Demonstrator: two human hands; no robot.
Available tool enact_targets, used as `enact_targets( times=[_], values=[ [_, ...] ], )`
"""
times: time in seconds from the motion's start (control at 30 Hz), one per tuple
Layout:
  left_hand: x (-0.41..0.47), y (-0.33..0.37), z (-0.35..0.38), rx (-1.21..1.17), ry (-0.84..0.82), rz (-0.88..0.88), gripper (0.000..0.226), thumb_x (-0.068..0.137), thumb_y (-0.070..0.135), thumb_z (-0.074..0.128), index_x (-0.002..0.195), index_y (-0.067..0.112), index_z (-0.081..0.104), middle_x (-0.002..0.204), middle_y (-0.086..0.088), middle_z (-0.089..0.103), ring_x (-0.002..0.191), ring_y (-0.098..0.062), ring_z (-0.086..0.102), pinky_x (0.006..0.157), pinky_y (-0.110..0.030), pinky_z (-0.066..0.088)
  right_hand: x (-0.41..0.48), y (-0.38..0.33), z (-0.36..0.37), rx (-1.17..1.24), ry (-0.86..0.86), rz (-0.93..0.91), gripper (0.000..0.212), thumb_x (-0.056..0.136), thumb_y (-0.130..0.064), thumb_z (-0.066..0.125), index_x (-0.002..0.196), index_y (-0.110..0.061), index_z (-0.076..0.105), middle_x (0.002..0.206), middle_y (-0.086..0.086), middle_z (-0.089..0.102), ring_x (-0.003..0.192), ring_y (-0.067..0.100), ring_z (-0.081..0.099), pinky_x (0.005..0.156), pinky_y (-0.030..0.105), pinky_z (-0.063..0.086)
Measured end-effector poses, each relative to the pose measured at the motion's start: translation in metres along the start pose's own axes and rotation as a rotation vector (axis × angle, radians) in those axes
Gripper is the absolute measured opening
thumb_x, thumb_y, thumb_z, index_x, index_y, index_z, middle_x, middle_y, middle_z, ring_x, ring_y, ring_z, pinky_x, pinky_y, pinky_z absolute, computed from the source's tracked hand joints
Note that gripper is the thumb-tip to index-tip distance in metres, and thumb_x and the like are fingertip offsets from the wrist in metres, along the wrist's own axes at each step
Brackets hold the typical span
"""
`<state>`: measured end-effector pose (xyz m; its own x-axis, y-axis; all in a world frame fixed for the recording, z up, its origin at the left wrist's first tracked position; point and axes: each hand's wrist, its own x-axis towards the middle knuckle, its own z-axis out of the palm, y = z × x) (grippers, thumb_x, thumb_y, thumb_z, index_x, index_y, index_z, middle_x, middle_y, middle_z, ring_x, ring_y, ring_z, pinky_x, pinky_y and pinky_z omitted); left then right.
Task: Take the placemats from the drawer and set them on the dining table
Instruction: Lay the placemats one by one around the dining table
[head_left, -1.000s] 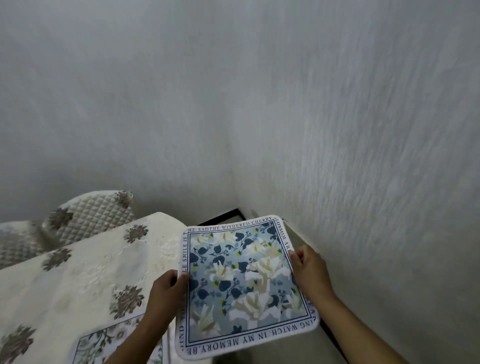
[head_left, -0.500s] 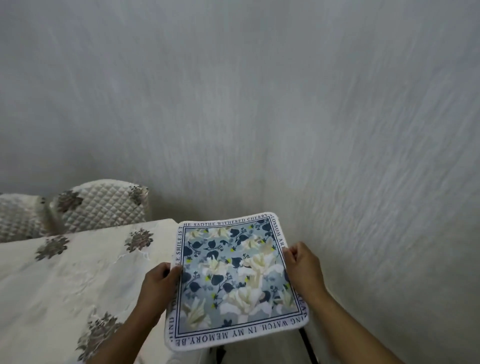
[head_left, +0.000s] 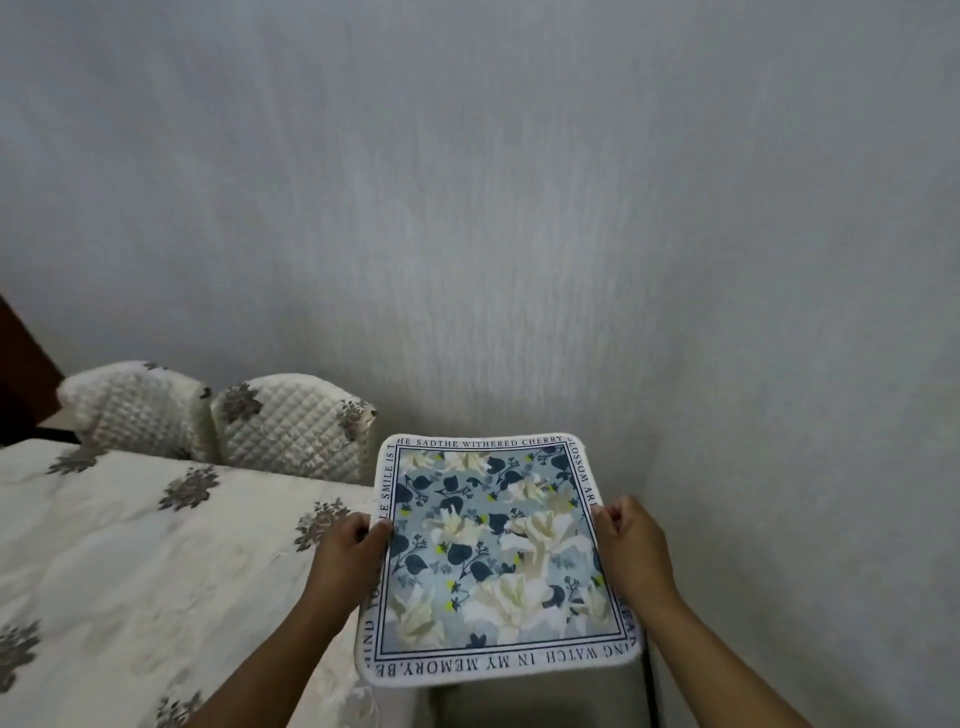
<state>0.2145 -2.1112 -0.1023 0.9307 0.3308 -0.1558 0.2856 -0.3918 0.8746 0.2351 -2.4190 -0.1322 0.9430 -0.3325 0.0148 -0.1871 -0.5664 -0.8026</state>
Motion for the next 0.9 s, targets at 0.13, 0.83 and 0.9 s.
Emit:
enact_targets(
  times=[0.13, 0.83, 0.9],
  values=[
    [0.022, 0.018, 0.014, -0.057, 0.134, -0.106, 0.030, 0.094, 0.023, 0.058, 0.077, -0.002, 0.060, 0.072, -0.015, 0.071, 0.063, -0.027, 0.069, 0.055, -0.035, 0.051, 0.080, -0.022, 0.017, 0.012, -0.170, -0.110, 0.027, 0.099, -0.031, 0.052, 0.082, -0.010, 0.051, 0.073, 0.003, 0.061, 0.061, 0.012, 0.055, 0.049, 0.028, 0.038],
    [0.322, 0.062, 0.010, -0.152, 0.490, -0.235, 0.025, 0.094, 0.022, 0.061, 0.074, 0.007, 0.065, 0.066, -0.008, 0.073, 0.057, -0.023, 0.069, 0.050, -0.029, 0.047, 0.400, -0.176, 0.211, 0.041, -0.447, -0.316, 0.027, 0.098, -0.030, 0.053, 0.077, -0.013, 0.050, 0.070, 0.001, 0.060, 0.058, 0.011, 0.052, 0.050, 0.027, 0.040],
    [0.344, 0.064, 0.001, -0.165, 0.543, -0.255, 0.027, 0.094, 0.022, 0.061, 0.071, 0.009, 0.063, 0.067, -0.009, 0.071, 0.059, -0.024, 0.067, 0.051, -0.029, 0.046, 0.423, -0.195, 0.238, 0.029, -0.492, -0.343, 0.028, 0.099, -0.031, 0.052, 0.077, -0.012, 0.049, 0.069, 0.000, 0.060, 0.057, 0.011, 0.051, 0.048, 0.026, 0.037]
  ],
)
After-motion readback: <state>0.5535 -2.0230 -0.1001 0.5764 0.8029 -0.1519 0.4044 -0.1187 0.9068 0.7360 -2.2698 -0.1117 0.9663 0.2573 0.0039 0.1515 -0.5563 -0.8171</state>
